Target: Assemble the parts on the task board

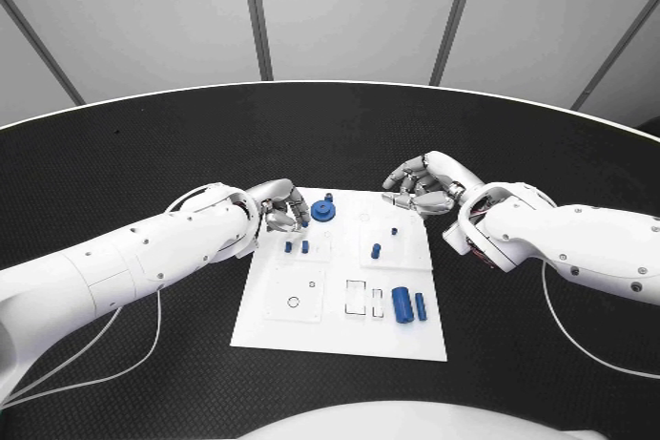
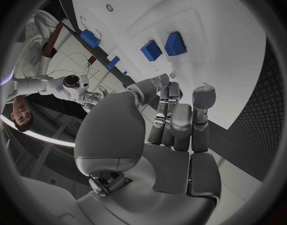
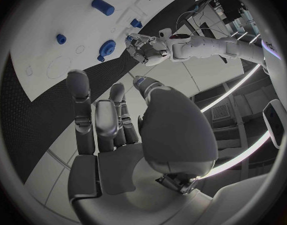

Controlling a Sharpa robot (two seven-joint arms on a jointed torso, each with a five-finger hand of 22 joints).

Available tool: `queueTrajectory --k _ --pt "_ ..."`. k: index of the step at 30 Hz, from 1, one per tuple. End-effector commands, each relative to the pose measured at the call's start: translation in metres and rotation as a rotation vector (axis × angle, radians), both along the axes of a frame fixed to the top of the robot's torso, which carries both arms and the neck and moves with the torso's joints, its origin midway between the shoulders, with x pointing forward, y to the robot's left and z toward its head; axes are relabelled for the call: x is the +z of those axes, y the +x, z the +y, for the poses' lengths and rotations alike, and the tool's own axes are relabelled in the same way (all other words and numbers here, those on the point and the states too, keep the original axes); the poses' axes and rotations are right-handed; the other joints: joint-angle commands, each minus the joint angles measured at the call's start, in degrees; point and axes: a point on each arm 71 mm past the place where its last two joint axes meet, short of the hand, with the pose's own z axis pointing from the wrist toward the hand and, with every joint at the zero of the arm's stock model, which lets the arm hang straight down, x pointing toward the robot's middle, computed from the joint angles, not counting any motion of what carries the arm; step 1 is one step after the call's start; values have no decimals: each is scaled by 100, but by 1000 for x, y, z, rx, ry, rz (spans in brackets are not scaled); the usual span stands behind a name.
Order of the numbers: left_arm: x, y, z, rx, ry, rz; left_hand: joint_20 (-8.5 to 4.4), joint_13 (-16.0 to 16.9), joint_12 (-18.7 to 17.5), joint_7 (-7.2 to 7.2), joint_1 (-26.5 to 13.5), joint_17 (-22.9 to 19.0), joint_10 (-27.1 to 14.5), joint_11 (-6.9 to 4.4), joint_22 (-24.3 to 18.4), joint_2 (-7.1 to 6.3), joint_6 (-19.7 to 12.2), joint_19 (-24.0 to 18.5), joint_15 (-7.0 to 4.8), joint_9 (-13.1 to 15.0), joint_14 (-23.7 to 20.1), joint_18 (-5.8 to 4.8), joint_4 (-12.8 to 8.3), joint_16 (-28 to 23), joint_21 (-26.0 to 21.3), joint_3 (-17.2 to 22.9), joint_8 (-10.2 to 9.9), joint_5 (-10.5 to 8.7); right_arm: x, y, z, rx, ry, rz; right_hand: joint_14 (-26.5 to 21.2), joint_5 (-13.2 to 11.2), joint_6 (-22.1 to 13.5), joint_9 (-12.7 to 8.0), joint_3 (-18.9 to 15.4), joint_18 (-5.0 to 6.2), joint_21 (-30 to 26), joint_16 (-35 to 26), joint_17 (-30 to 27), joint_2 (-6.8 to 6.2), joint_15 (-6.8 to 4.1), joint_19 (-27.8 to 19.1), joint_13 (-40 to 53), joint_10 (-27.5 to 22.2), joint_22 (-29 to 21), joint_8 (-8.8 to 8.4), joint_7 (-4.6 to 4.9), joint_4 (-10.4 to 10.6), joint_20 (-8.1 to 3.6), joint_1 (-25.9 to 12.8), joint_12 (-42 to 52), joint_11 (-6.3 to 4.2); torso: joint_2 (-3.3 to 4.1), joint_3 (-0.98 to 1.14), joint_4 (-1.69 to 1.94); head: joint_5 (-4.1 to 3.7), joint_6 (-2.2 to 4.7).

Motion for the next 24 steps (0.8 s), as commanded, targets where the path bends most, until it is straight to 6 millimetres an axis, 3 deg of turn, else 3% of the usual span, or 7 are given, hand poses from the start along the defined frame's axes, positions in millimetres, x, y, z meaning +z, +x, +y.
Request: queueTrajectory --k 1,24 --pt "0 0 0 0 3 4 -19 -5 -31 -6 -30 6 2 20 -15 -18 -12 -29 -9 6 21 -29 15 -3 -30 -14 4 28 0 0 0 0 0 0 26 26 46 3 23 68 -31 -19 8 -14 -22 48 -2 31 -5 22 -5 2 -5 -21 35 8 -3 -1 5 -5 -4" --pt "-3 1 2 8 19 24 -13 -8 -86 -3 -35 159 -44 33 -114 -29 -32 -82 2 16 34 -14 21 12 -88 -29 -10 24 0 0 0 0 0 0 26 26 46 3 23 68 -31 -19 8 -14 -22 48 -2 31 -5 22 -5 2 -5 -21 35 8 -1 -4 3 2 -11"
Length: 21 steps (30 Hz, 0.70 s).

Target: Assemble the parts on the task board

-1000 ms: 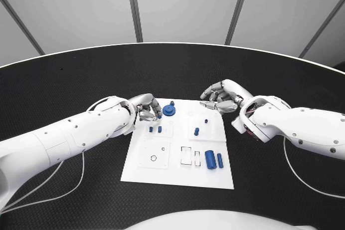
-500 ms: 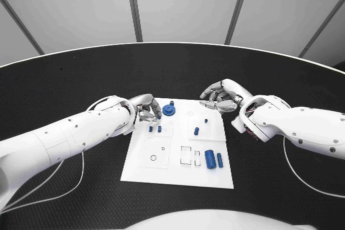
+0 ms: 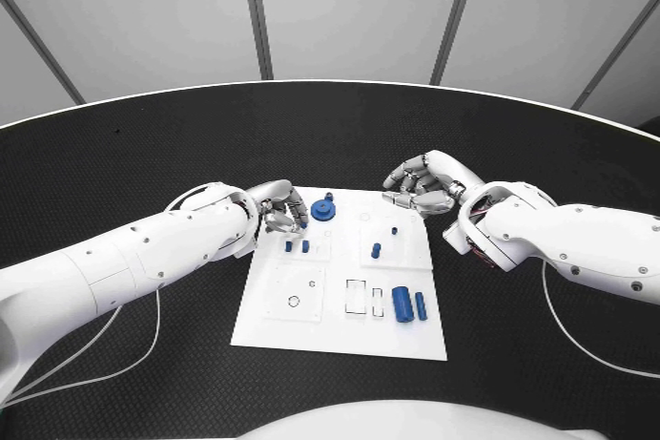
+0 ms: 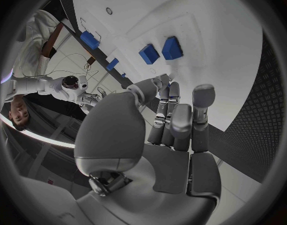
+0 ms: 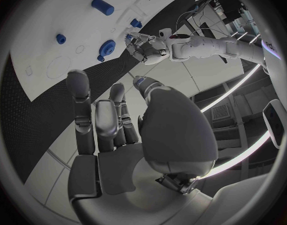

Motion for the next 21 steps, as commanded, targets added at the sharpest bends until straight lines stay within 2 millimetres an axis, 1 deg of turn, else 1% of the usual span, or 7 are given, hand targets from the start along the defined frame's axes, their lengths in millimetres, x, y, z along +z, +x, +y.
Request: queueTrajectory --k 1,21 --pt "0 0 1 2 3 2 -10 -9 -35 -2 -44 5 -23 12 -5 -13 -31 -43 2 4 34 -15 13 12 -17 -7 26 25 0 0 0 0 0 0 26 26 46 4 23 68 -31 -19 9 -14 -22 48 -2 32 -5 22 -5 2 -5 -21 35 8 3 -2 1 2 0" --pt "-2 1 3 15 20 17 -8 -9 -45 -1 -42 -11 -29 14 -14 -11 -33 -50 5 7 24 -14 14 9 -24 -8 25 25 0 0 0 0 0 0 26 26 46 4 23 68 -31 -19 9 -14 -22 48 -2 32 -5 22 -5 2 -5 -21 35 8 -3 3 1 16 -12"
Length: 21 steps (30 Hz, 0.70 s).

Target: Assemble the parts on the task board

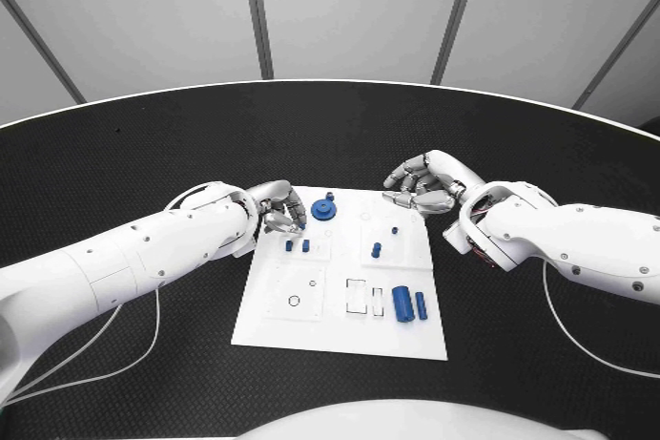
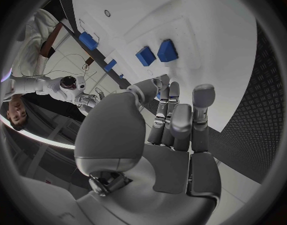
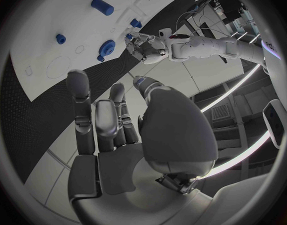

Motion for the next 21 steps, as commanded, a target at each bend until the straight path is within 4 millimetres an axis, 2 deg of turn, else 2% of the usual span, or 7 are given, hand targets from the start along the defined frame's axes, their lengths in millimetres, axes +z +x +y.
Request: queueTrajectory --k 1,17,21 --pt "0 0 0 2 3 0 -8 -5 -12 0 -48 -5 -29 14 -5 -4 -33 -49 5 8 24 -14 14 9 -24 -8 18 25 0 0 0 0 0 0 26 26 46 3 23 68 -31 -19 10 -14 -22 48 -1 32 -4 22 -5 2 -5 -21 35 8 -3 3 0 4 -2" --pt "-1 1 0 2 13 9 -1 -1 -41 13 -39 29 -47 26 -61 -27 -62 -79 14 12 15 -5 1 13 -57 -23 0 22 0 0 0 -1 -1 0 26 26 46 3 23 68 -31 -19 10 -14 -22 48 -1 32 -4 22 -5 2 -5 -21 35 8 -4 3 0 6 -5" --pt "-1 1 0 1 13 11 10 -3 -78 34 -30 208 -78 46 -89 -44 -109 -97 29 9 45 -2 -8 40 -78 -29 -31 25 0 0 0 -1 -1 0 31 25 48 1 36 69 -59 -31 19 -14 -25 64 -15 34 -18 26 -9 -2 -8 -46 49 4 -4 1 0 5 -8"
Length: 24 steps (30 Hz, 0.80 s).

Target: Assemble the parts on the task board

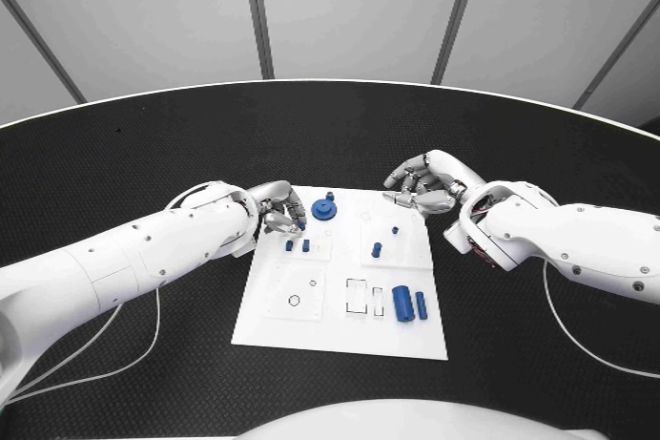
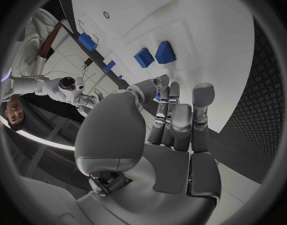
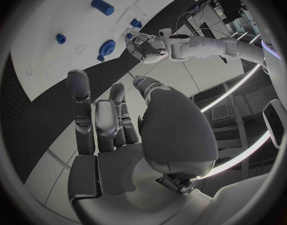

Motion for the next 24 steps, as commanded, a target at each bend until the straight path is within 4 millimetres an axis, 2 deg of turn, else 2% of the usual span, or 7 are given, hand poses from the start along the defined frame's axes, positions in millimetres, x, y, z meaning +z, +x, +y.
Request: queueTrajectory --k 1,7,24 --pt "0 0 0 -1 0 1 3 -3 -47 18 -27 114 -51 17 -14 -48 -62 -48 30 -10 47 -2 -11 46 -18 -29 -39 26 0 0 0 0 0 0 31 25 48 1 36 69 -33 -31 10 -14 -25 51 -10 34 -12 26 -9 -2 5 -46 27 4 0 -2 1 -2 -2" --pt "0 0 -1 -1 1 2 27 1 -90 54 -13 169 -59 45 -42 -66 -173 -64 57 -35 38 2 -19 61 -38 -27 -122 29 0 0 0 0 0 0 31 25 48 1 36 69 -33 -31 10 -14 -25 51 -10 34 -12 26 -9 -2 5 -46 27 4 1 0 2 -4 -2" --pt "-1 0 0 5 9 10 36 5 -102 66 -2 146 -52 53 -53 -68 -216 -68 65 -47 22 4 -24 60 -44 -23 -158 31 0 0 0 -1 0 0 31 25 48 1 36 69 -33 -31 10 -14 -25 51 -10 34 -12 26 -9 -2 5 -46 27 4 1 -3 0 3 1"
